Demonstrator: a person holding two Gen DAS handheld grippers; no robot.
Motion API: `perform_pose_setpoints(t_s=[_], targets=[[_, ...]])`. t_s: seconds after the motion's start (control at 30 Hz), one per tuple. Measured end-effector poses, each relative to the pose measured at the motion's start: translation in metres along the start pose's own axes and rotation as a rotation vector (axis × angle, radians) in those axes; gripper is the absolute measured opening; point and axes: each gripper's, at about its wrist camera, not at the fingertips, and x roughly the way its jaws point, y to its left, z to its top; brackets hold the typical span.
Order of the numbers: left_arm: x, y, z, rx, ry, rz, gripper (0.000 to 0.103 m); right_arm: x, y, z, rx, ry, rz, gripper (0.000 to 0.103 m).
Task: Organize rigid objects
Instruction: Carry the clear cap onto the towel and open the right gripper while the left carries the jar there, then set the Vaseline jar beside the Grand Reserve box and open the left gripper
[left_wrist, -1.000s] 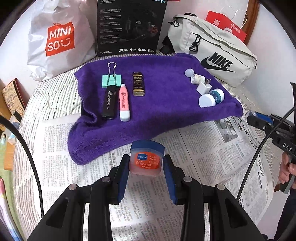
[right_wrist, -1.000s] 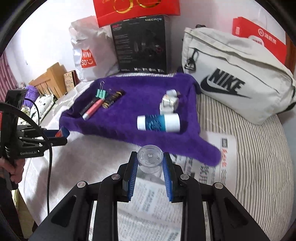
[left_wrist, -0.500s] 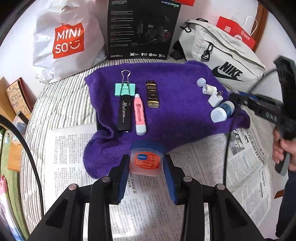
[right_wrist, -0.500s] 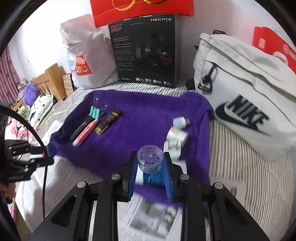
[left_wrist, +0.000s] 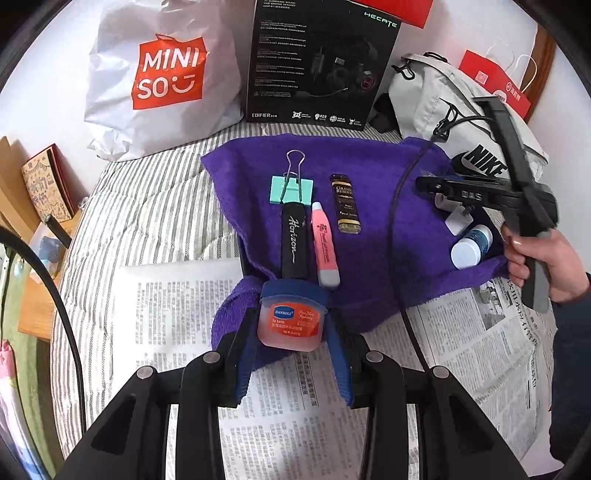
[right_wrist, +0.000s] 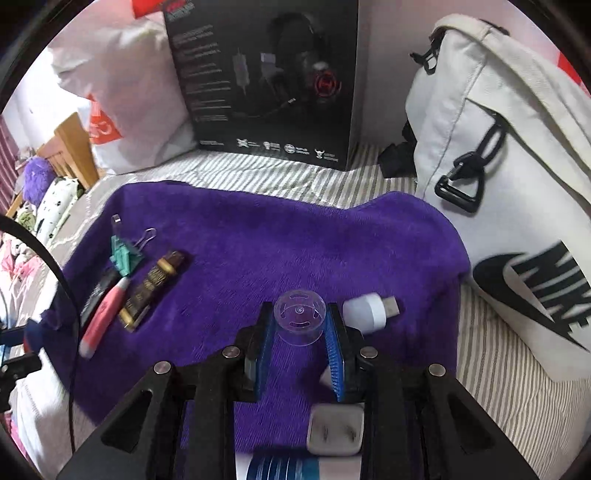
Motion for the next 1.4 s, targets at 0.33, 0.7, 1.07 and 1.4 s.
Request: perform_pose_setpoints(t_s=[0.33, 0.7, 1.07, 1.4], targets=[[0.003, 0.004, 0.004, -0.001, -0.007, -0.018, 0.035, 0.021, 0.004, 0.008, -0.009, 0.048, -0.021, 0.027], [0.001, 0.002, 0.002, -0.001, -0.003, -0.016, 0.035, -0.003, 0.005, 0.000, -0.005, 0.044, 0.021, 0.059], [-0.003, -0.017, 0.010, 0.038, -0.004, -0.041, 0.035, -0.083, -0.013, -0.052, 0.064, -0.079, 0.048, 0.059], [0.031, -0.046, 0.040, 0.114, 0.051, -0.071, 0.035, -0.113, -0.013, -0.098, 0.082, -0.098, 0.077, 0.059]])
